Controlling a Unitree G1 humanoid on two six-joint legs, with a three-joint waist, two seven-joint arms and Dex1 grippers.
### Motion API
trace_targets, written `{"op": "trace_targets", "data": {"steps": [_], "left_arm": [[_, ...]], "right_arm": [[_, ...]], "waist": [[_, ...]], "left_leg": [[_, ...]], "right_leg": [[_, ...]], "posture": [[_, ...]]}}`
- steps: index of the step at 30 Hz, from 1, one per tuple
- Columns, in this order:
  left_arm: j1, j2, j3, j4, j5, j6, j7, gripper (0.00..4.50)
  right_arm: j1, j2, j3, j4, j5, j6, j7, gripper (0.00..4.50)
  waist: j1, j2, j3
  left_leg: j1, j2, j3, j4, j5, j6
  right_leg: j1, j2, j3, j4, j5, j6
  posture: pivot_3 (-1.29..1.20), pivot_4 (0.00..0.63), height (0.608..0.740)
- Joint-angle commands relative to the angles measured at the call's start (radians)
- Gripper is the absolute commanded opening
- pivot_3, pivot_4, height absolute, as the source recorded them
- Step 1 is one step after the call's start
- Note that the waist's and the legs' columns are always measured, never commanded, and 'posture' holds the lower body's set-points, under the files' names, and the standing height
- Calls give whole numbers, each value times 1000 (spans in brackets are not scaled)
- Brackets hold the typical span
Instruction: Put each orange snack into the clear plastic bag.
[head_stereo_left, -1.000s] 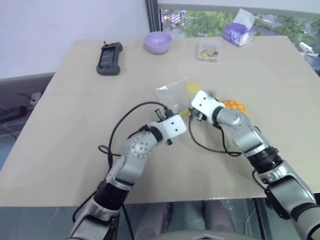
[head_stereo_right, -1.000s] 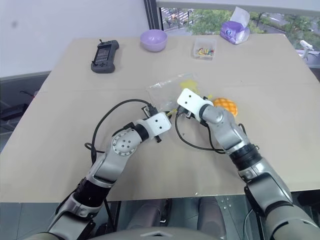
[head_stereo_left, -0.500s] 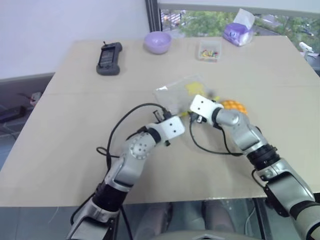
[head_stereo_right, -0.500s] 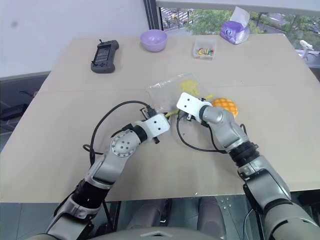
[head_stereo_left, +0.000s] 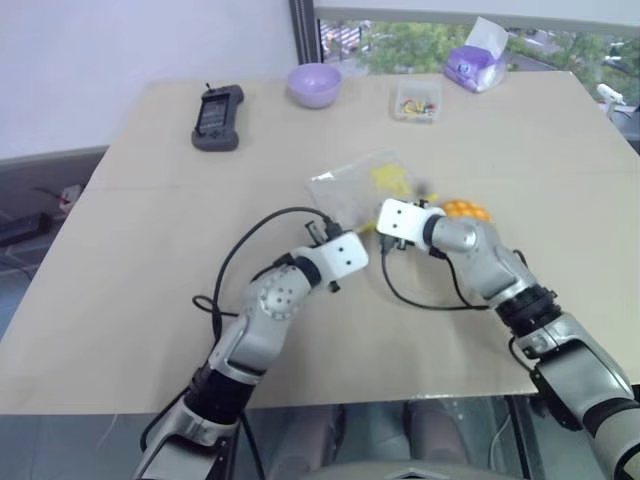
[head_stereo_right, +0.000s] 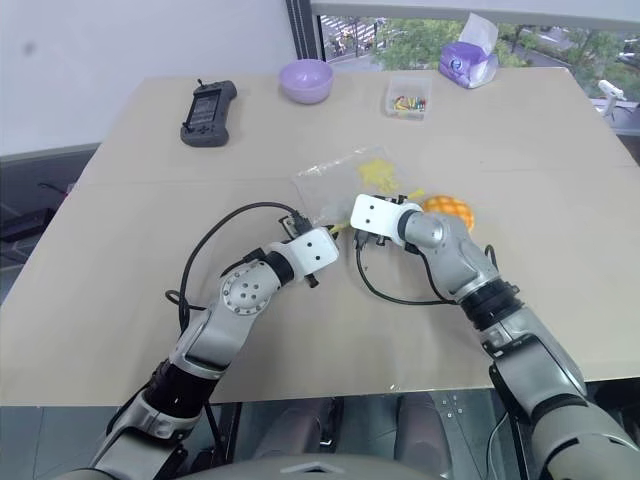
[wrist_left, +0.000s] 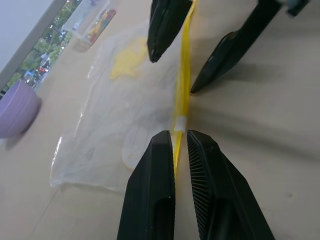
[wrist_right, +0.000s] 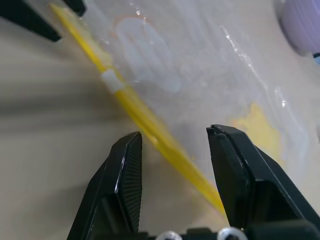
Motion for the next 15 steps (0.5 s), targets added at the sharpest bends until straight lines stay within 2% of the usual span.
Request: {"op": "trace_targets", "data": {"steps": [1,4,15], "left_arm": [[5,-1,14,-29,8,-1,12,536],[10,3,20,-33,9,3,16,536],[7,8,36,-32,11,3,34,536]], "right_arm": [[-25,4,-15,14,-3,-42,-6,1440],[-23,6,-10,23,-6,-60,6,62],[-14,-1,-48,-45,-8,-48,-3,62]], "waist": [[1,0,0],[1,0,0],[0,0,0]], "left_leg": [[0,0,0,0,0,0],[0,0,0,0,0,0],[0,0,0,0,0,0]], "right_leg": [[0,0,0,0,0,0],[0,0,0,0,0,0],[0,0,0,0,0,0]], "posture": [[0,150,740],[0,150,740],[0,150,740]]}}
